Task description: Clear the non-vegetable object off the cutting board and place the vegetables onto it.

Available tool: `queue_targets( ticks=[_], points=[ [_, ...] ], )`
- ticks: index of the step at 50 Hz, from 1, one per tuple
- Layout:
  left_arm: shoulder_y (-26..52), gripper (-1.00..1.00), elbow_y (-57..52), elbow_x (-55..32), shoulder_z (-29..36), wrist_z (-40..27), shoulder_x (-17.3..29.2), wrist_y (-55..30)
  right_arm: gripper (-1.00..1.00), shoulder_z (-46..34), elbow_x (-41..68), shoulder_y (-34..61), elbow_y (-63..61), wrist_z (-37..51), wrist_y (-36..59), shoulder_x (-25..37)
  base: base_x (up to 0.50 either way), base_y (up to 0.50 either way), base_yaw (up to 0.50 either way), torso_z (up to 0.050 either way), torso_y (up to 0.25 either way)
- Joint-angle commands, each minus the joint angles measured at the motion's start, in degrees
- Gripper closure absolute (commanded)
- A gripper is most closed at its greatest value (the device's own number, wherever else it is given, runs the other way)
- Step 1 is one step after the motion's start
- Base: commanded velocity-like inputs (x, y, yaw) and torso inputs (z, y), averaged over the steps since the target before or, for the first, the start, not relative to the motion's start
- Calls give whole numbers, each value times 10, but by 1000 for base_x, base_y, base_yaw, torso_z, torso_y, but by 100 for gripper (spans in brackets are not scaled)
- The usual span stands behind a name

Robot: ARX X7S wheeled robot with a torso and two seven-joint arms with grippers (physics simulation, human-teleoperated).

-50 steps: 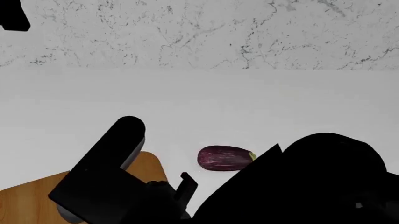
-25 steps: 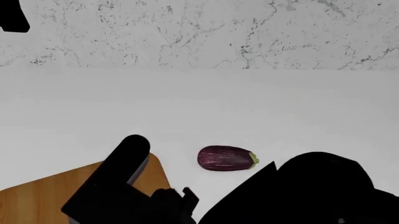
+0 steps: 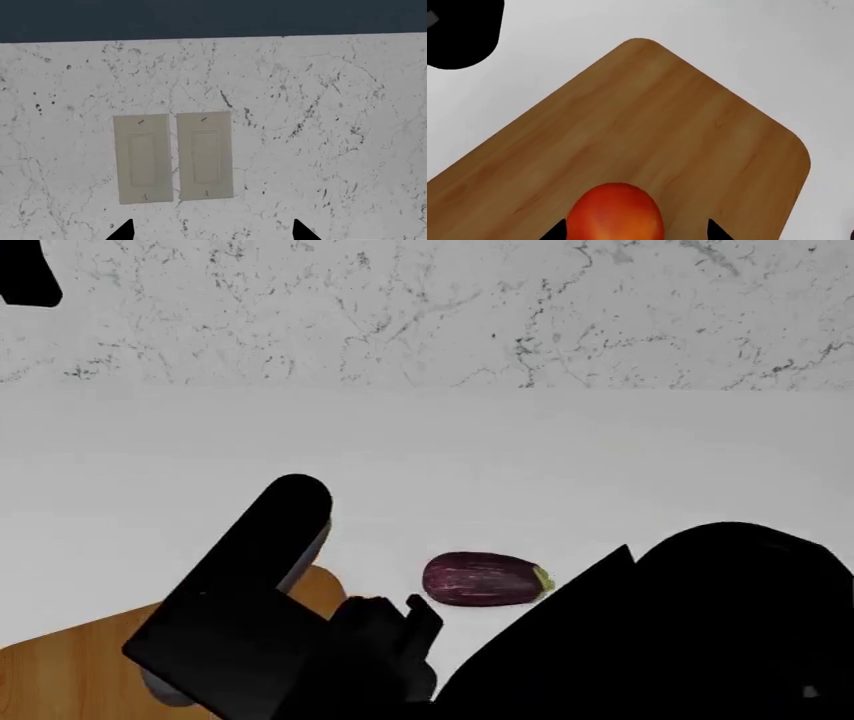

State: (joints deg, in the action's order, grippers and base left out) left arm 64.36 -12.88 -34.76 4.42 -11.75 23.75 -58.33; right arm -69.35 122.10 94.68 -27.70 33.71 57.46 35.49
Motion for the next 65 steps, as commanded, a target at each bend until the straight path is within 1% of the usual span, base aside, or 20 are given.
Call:
queue_targets(
  ticks=[1,7,8,9,13,22,23,28,36,42,49,52,60,65],
  points=[
    [6,-100,3,-1,5,0,-1,1,-100,15,18,41,12,4,8,13,0,0,0,0,0],
    [9,-100,6,-1,7,1,-1,2,-100,20,9,52,24,-5,17,25,0,0,0,0,0],
    [8,-100,5,-1,7,0,-2,2,-100,26,-20,54,17,-19,30,27,0,0,0,0,0],
    [7,-100,5,-1,7,0,-2,2,-100,25,-9,52,24,-15,24,31,0,0,0,0,0],
    [5,-100,4,-2,8,0,0,2,-100,25,-28,62,40,-25,41,43,0,0,0,0,0],
    [2,-100,5,-2,10,-1,-2,6,-100,7,-50,114,102,-53,119,60,0,0,0,0,0],
    [2,-100,6,0,12,-1,-1,7,-100,2,-127,153,168,-138,187,61,0,0,0,0,0],
    [1,-100,6,0,14,-2,-1,7,-100,2,-187,157,197,-193,199,61,0,0,0,0,0],
    [1,-100,7,1,18,-3,-1,8,-100,-6,-257,165,224,-253,207,62,0,0,0,0,0],
    [11,-100,12,2,22,-2,-1,6,-100,-23,-341,170,260,-316,192,58,0,0,0,0,0],
    [25,-100,22,5,32,0,-4,7,-100,-47,-395,169,295,-374,178,42,0,0,0,0,0],
    [17,-100,21,7,35,-1,-5,11,-100,-75,-435,171,304,-416,173,29,0,0,0,0,0],
    [15,-100,30,11,40,2,-5,20,-100,-122,-503,180,343,-481,156,4,0,0,0,0,0],
    [12,-100,29,12,42,2,-2,22,-100,-157,-558,180,388,-539,120,-19,0,0,0,0,0]
  ],
)
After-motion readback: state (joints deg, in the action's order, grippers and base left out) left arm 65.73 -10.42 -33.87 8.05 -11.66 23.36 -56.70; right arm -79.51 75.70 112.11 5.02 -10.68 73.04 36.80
